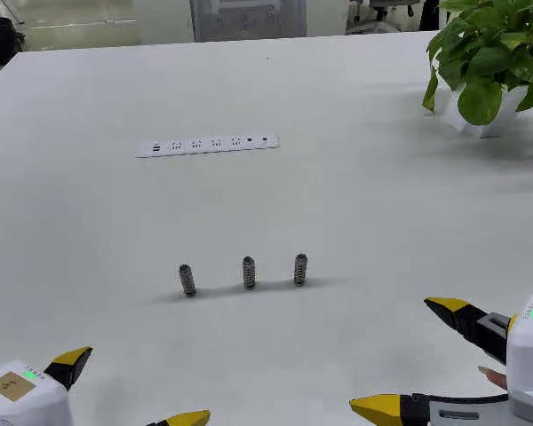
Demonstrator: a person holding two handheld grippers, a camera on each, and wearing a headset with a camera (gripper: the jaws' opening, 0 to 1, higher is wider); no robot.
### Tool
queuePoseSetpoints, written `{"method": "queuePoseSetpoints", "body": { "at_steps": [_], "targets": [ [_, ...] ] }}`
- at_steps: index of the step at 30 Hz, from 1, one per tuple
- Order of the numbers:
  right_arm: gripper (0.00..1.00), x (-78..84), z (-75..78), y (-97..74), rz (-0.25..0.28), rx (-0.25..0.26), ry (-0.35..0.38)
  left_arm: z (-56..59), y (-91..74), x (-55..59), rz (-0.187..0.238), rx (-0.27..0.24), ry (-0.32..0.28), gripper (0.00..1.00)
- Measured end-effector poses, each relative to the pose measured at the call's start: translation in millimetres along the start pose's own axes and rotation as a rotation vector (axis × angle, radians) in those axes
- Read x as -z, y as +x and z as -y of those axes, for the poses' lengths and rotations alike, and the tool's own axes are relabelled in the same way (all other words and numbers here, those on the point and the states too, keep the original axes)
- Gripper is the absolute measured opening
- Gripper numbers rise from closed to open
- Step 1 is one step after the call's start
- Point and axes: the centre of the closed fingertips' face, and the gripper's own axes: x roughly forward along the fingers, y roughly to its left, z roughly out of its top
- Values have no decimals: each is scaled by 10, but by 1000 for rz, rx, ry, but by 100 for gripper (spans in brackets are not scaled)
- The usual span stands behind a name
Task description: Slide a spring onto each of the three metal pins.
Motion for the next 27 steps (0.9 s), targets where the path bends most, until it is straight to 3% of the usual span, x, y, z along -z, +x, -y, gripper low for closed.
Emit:
{"method": "queuePoseSetpoints", "body": {
  "at_steps": [27],
  "targets": [
    [97, 16, 4, 2, -5, -1, 2, 2, 11, 28, -7, 10, -2, 99]
  ]
}}
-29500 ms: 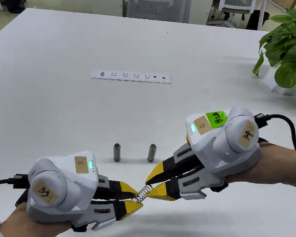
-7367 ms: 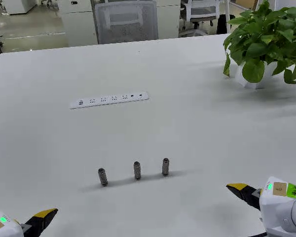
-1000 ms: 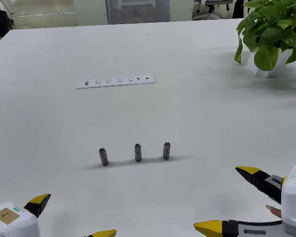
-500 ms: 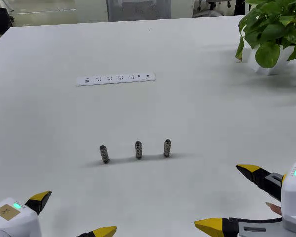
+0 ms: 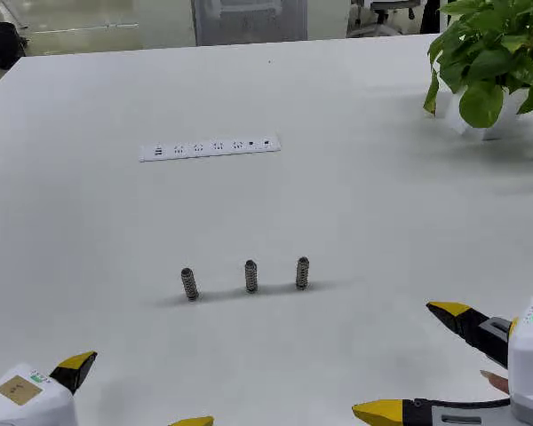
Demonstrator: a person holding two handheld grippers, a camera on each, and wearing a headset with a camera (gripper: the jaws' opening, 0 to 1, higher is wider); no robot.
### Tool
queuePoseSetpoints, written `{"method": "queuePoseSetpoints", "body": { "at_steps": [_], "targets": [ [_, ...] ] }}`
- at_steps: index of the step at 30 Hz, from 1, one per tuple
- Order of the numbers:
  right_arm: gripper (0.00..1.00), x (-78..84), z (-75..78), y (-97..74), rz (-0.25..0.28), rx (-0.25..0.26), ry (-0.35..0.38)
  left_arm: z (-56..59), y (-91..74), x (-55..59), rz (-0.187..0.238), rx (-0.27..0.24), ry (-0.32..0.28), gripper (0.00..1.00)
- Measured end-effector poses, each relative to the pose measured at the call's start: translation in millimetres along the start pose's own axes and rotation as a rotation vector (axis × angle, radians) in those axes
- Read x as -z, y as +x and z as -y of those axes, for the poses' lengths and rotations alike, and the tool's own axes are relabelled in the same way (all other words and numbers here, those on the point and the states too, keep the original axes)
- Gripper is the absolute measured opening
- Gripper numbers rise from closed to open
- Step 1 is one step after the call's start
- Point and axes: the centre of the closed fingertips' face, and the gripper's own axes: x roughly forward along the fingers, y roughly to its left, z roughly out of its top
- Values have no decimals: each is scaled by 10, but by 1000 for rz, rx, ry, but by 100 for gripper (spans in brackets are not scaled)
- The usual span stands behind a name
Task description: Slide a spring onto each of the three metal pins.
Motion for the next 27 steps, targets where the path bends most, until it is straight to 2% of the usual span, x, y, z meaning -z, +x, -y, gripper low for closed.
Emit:
{"method": "queuePoseSetpoints", "body": {
  "at_steps": [17, 27],
  "targets": [
    [97, 7, -21, 4, -5, -3, -1, 63, -10, -15, -10, 6, 2, 99],
    [97, 12, -51, 5, -12, -11, -4, 60, -8, -2, -14, 10, 2, 99]
  ]
}}
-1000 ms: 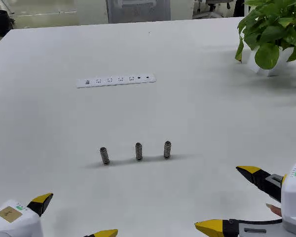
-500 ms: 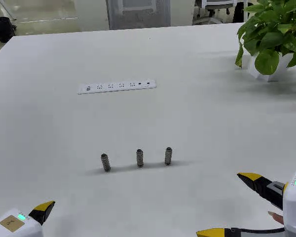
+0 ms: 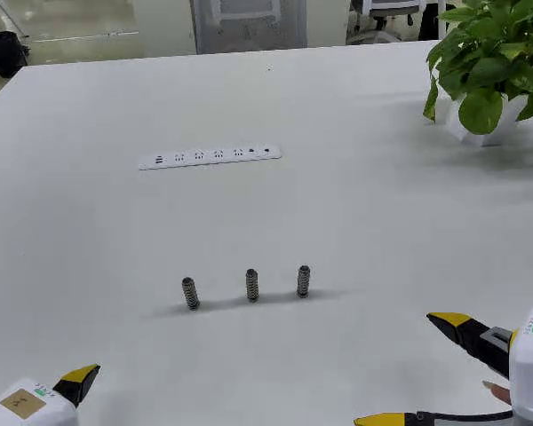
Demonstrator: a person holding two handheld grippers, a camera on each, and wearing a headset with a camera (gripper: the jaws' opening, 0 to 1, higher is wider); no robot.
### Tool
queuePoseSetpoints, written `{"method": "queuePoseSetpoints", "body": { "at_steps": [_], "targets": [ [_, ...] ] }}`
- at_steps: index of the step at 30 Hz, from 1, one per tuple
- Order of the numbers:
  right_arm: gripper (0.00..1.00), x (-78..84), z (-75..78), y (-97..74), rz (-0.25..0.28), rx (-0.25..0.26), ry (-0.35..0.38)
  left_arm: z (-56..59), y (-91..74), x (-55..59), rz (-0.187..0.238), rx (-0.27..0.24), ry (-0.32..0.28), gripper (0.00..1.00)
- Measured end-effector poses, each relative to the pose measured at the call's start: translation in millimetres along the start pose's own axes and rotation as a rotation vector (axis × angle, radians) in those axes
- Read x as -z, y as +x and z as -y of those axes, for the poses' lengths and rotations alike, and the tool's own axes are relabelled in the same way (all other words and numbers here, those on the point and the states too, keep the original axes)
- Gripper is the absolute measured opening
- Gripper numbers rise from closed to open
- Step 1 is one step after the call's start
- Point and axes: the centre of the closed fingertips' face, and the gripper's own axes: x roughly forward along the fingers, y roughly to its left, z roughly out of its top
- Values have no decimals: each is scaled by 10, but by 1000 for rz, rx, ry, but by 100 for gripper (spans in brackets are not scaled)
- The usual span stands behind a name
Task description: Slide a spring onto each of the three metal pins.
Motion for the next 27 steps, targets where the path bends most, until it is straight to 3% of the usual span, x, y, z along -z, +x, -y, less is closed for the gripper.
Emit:
{"method": "queuePoseSetpoints", "body": {
  "at_steps": [8, 27],
  "targets": [
    [97, 3, 4, 1, 3, -4, 1, -61, -2, 40, 0, -3, -5, 99],
    [97, 4, 20, 5, 3, -2, -1, -82, 13, 48, 0, -12, -11, 99]
  ]
}}
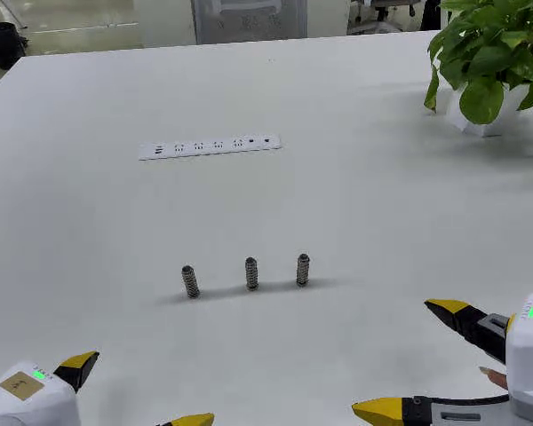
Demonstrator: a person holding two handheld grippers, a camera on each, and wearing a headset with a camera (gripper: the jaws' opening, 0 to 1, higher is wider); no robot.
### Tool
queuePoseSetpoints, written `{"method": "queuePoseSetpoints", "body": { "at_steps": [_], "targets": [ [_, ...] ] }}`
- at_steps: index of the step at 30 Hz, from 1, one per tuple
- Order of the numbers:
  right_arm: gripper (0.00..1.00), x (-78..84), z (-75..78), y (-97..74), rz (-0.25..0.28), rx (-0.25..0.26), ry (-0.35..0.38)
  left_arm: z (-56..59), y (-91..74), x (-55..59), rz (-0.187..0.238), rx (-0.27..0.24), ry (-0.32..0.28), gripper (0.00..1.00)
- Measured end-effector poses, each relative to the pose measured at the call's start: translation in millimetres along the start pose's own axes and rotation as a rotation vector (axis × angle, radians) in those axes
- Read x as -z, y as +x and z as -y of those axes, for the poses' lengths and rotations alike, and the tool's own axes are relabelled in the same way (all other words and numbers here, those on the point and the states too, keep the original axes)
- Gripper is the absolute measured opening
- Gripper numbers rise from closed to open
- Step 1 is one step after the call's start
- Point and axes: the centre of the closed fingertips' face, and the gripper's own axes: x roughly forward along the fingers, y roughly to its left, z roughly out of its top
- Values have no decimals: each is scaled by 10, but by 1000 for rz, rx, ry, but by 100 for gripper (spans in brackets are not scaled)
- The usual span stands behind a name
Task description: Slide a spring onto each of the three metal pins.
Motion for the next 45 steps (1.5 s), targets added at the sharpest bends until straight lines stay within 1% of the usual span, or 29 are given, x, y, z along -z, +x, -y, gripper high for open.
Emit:
{"method": "queuePoseSetpoints", "body": {
  "at_steps": [4, 14, 23, 27, 45],
  "targets": [
    [97, 3, -3, 0, -2, 0, -1, -1, -1, -6, 4, 0, -3, 98],
    [97, 14, -19, 7, -7, -5, 1, 21, 3, -6, -1, 6, 2, 98],
    [97, 27, -62, 7, -18, -18, -8, 42, 8, -4, -6, 9, 2, 98],
    [97, 45, -65, 15, -23, -21, -13, 42, 9, -6, -4, 12, 2, 98],
    [98, 31, -80, 4, -22, -24, -13, 30, 5, 5, -3, 15, 0, 98]
  ]
}}
